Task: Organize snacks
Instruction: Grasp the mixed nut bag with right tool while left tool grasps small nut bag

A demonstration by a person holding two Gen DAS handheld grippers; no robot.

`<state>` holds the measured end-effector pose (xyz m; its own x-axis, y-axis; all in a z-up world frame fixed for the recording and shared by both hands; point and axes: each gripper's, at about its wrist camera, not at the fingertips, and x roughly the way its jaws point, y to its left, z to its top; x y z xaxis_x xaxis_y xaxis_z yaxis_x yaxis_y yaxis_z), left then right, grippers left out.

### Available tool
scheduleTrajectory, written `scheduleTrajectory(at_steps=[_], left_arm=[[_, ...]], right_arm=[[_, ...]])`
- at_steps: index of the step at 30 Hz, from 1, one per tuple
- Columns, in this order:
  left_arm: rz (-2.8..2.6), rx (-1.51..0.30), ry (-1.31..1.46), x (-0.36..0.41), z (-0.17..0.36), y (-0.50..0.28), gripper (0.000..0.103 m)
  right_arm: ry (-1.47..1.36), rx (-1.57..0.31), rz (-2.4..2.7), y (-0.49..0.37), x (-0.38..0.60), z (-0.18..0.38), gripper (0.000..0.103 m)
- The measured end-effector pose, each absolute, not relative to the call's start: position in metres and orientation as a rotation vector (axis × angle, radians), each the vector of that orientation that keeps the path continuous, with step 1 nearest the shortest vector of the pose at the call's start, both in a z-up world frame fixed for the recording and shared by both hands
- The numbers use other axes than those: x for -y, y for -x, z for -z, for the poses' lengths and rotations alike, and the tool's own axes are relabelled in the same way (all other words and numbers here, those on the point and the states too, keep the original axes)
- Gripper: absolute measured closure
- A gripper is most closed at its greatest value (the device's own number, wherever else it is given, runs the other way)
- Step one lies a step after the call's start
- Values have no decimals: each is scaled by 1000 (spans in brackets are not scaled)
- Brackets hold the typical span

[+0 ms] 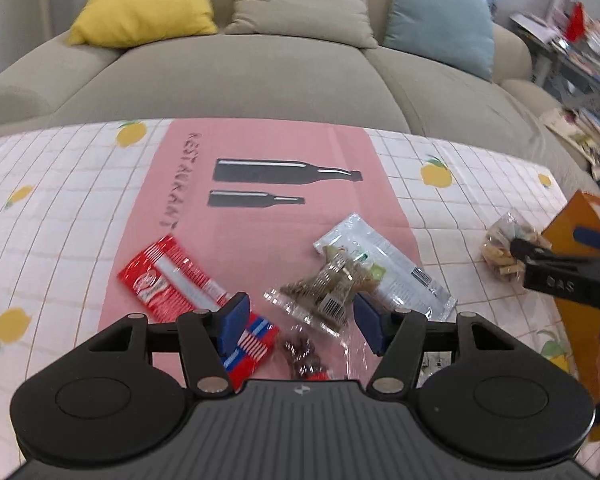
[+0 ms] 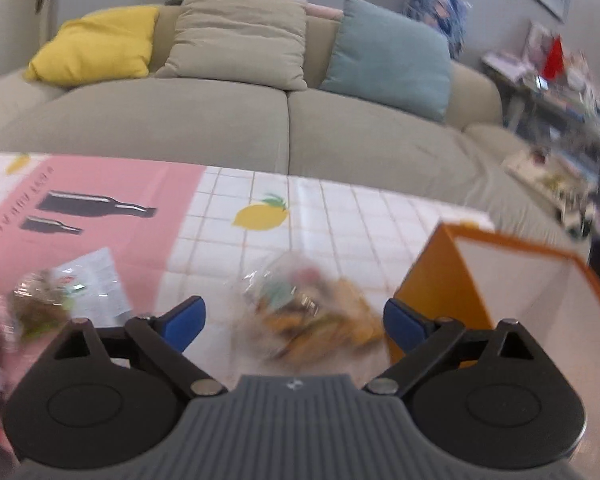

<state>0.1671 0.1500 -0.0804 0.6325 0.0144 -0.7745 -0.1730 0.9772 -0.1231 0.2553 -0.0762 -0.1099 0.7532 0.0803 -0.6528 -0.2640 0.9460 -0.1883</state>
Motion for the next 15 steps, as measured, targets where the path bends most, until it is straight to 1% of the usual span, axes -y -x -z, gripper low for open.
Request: scheduleTrajectory(at_steps=[6, 12, 14, 15], left_arm=[[-15, -893, 50, -130, 93, -191, 33], [19, -910, -40, -120, 109, -210, 33], [34, -926, -63, -116, 114, -215, 33], [33, -928, -85, -114, 116, -215, 33]], right_arm=[[419, -681, -231, -280, 70, 128, 9], [452, -696, -246, -287, 68, 141, 11], [448, -698, -254, -287, 67, 143, 15], [447, -704, -261, -287, 67, 144, 19]])
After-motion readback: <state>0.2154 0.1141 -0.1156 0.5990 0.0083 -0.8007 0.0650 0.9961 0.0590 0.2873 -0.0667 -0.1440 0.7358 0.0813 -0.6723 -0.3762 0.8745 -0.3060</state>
